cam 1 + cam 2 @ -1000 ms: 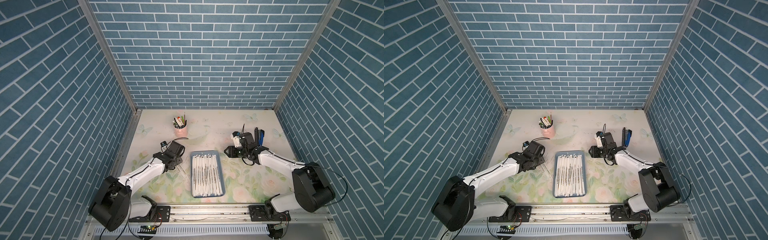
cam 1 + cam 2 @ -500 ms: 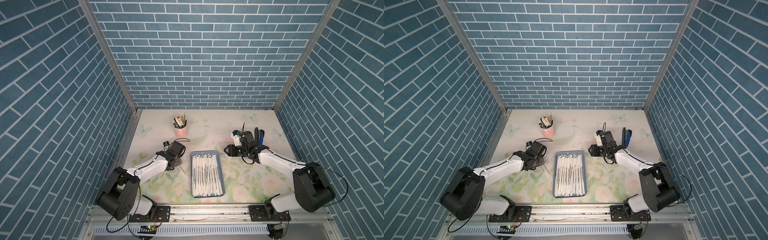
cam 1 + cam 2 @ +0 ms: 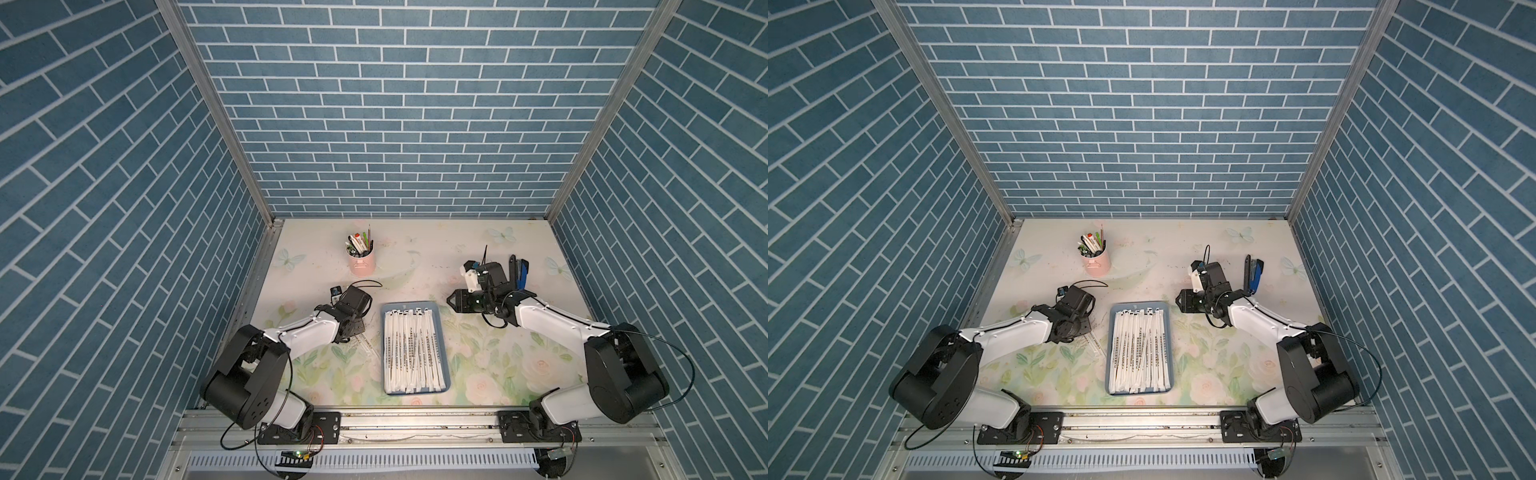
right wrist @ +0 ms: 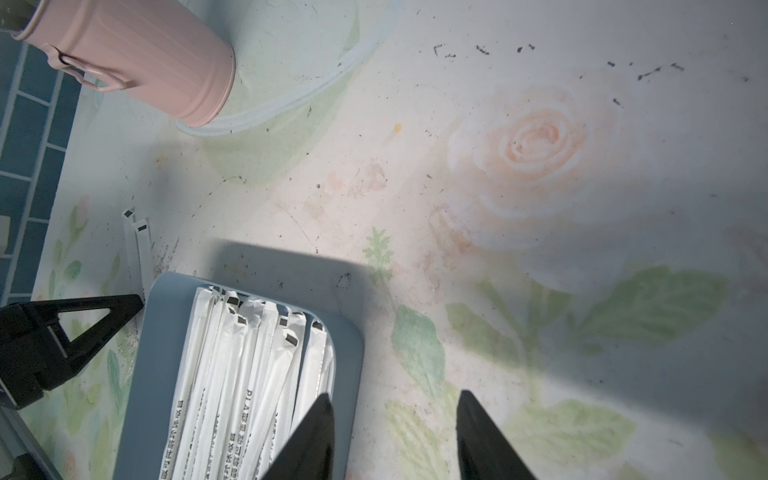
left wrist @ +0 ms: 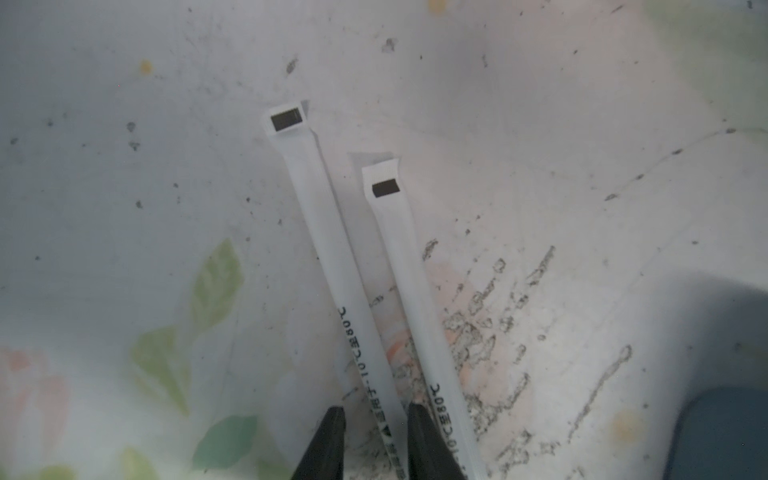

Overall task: Put the straws into the storage box
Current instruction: Pick up the straw from the center of the board.

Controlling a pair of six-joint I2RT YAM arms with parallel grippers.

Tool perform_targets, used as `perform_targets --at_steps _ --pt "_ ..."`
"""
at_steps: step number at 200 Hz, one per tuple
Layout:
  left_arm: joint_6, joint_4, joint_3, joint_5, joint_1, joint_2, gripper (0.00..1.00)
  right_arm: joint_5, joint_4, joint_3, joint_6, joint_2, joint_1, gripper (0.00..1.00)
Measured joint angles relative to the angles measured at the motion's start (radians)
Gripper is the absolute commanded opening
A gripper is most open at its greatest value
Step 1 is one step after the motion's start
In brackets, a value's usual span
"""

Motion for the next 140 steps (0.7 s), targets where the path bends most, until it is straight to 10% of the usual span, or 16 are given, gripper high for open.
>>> perform_targets --at_steps 140 --pt "0.006 -0.096 -0.056 -0.040 0.000 -0.144 0.07 0.001 0.000 0.039 0.018 0.027 0.009 0.48"
